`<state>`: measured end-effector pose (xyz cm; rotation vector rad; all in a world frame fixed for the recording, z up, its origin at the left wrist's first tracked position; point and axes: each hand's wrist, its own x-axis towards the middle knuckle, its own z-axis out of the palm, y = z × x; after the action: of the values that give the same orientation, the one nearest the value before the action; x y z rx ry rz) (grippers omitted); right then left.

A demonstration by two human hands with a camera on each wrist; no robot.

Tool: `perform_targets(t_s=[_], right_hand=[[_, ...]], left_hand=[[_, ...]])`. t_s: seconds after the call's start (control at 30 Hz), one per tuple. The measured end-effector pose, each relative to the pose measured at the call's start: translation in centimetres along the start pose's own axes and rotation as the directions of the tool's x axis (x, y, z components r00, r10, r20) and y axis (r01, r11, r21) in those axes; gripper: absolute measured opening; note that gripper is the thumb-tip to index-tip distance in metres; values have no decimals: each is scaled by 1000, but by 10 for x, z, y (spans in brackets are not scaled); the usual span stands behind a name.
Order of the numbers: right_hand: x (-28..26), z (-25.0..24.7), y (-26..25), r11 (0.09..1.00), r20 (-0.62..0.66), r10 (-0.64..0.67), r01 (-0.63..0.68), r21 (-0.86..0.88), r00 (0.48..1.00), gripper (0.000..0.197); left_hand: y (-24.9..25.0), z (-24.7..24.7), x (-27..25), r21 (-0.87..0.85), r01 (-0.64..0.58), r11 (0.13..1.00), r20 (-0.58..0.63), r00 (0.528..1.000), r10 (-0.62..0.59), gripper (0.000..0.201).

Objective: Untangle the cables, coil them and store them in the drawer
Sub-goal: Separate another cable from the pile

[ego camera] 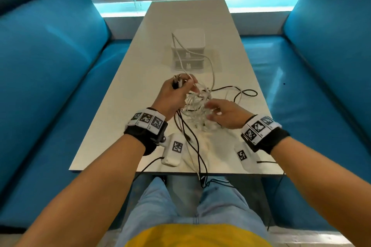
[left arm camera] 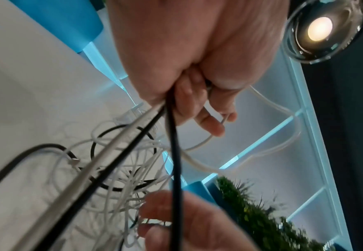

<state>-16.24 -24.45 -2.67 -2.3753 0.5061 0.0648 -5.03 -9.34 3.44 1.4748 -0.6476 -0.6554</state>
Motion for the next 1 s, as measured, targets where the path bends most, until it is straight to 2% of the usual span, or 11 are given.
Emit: perform_targets(t_s=[0.1, 0.27, 0.37, 0.43, 0.47, 0.53, 0.63, 0.7, 0.77, 0.87, 1.0], right_hand=[[13, -3, 5, 994, -55, 62, -67, -90, 997, 38], [29, -11, 13, 966, -80, 161, -173, -193, 984, 52], [29, -16, 14, 958, -92, 195, -210, -196, 977, 52], [28, -22, 4, 965, -224, 167, -206, -163, 960, 44], [29, -24, -7, 977, -301, 112, -160, -139, 947, 42], [25, -27, -39, 997, -349, -25, 0, -71, 937, 40], [21, -30, -76, 983, -360, -134, 169, 67, 923, 9], [20, -35, -84, 969, -399, -164, 223, 107, 902, 6], [21, -36, -82, 951, -388, -181, 261, 164, 904, 6], [21, -33, -79, 941, -372, -231, 304, 150, 899, 15], [21, -32, -79, 884, -468, -205, 368, 289, 859, 8]], left_hand=[[4, -15, -1, -126, -3, 992, -49, 999, -3, 21], [18, -31, -6, -239, -103, 966, -137, 988, 72, 24], [26, -39, -6, -299, -163, 940, -183, 977, 111, 26], [29, -39, -7, -231, -173, 958, -146, 979, 142, 26], [29, -37, -7, -180, -173, 968, -109, 982, 155, 25], [29, -28, -9, -129, -174, 976, -39, 985, 170, 23], [32, -16, -6, -105, -204, 973, -6, 979, 204, 21], [29, -13, -4, -110, -226, 968, -25, 974, 224, 19], [24, -14, -2, -95, -235, 967, -39, 972, 232, 19], [16, -13, 0, -61, -220, 974, -95, 972, 214, 16], [-3, -12, 9, 43, -119, 992, -160, 979, 124, 14]])
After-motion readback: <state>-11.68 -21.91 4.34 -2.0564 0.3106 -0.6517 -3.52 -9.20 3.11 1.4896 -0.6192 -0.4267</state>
